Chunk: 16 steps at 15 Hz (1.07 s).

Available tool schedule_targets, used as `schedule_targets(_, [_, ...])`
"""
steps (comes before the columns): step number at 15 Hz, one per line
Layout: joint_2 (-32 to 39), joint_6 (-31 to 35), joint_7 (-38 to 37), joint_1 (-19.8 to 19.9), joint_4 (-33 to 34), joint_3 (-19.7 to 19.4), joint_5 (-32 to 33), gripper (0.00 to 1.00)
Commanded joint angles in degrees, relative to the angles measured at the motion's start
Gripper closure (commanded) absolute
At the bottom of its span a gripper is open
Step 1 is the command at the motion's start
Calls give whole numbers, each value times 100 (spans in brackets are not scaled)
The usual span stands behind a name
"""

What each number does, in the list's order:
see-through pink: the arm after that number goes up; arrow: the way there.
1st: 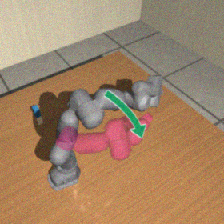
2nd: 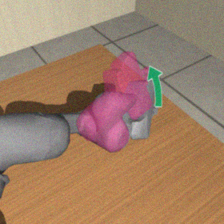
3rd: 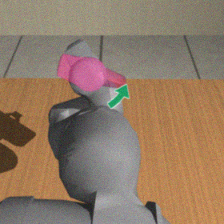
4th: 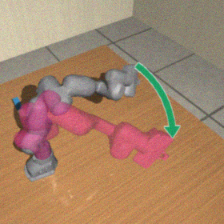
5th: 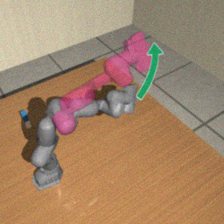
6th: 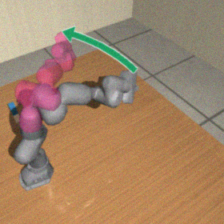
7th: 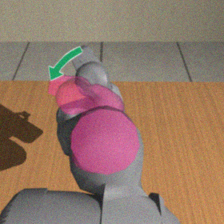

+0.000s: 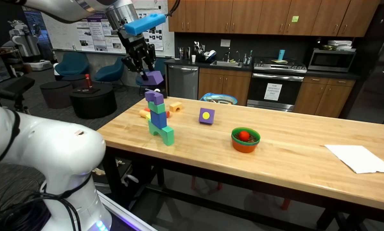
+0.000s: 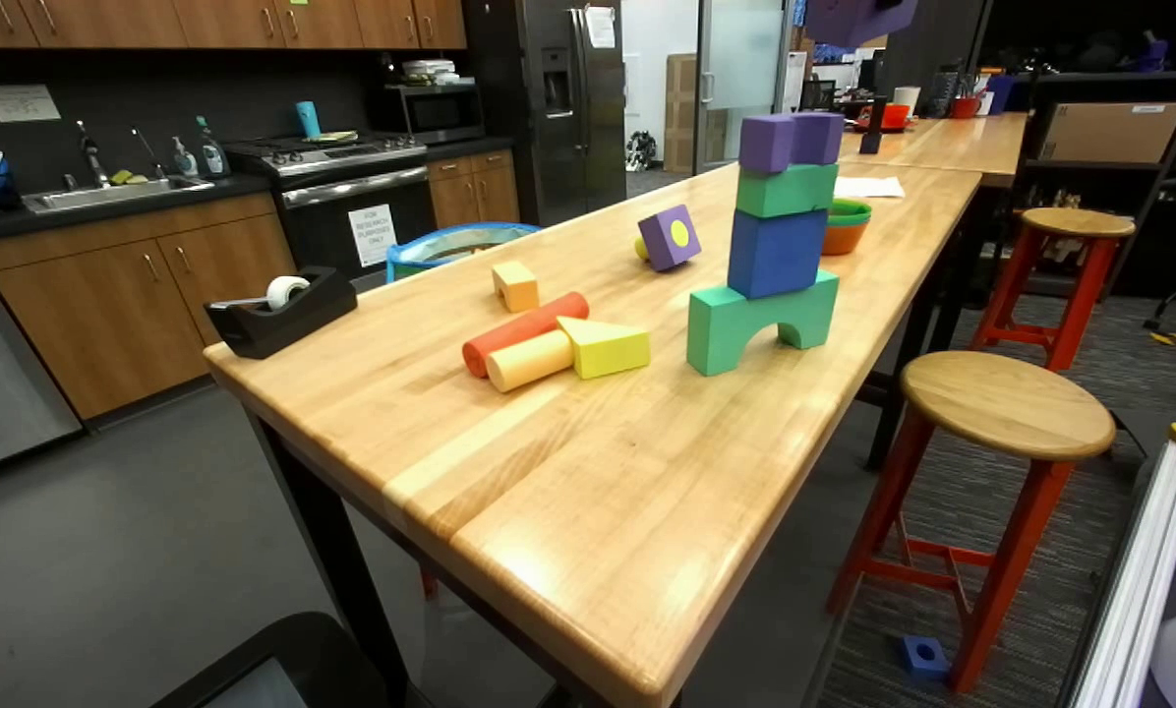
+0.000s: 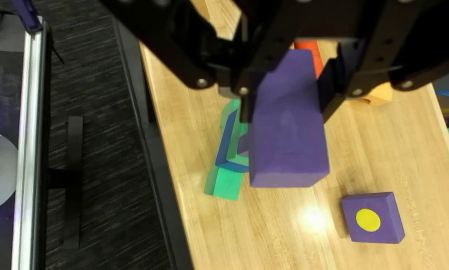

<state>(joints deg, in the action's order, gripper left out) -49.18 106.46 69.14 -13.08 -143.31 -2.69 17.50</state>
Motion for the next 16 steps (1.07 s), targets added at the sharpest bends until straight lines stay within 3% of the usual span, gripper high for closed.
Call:
schedule_targets(1, [513,-243,481,-130,560,-321,-392,84])
schedule_targets(7, [1088,-213,780,41,929,-538,-913,84])
schedule_targets(16, [1449,-78,836,173,904,-543,-1309,84])
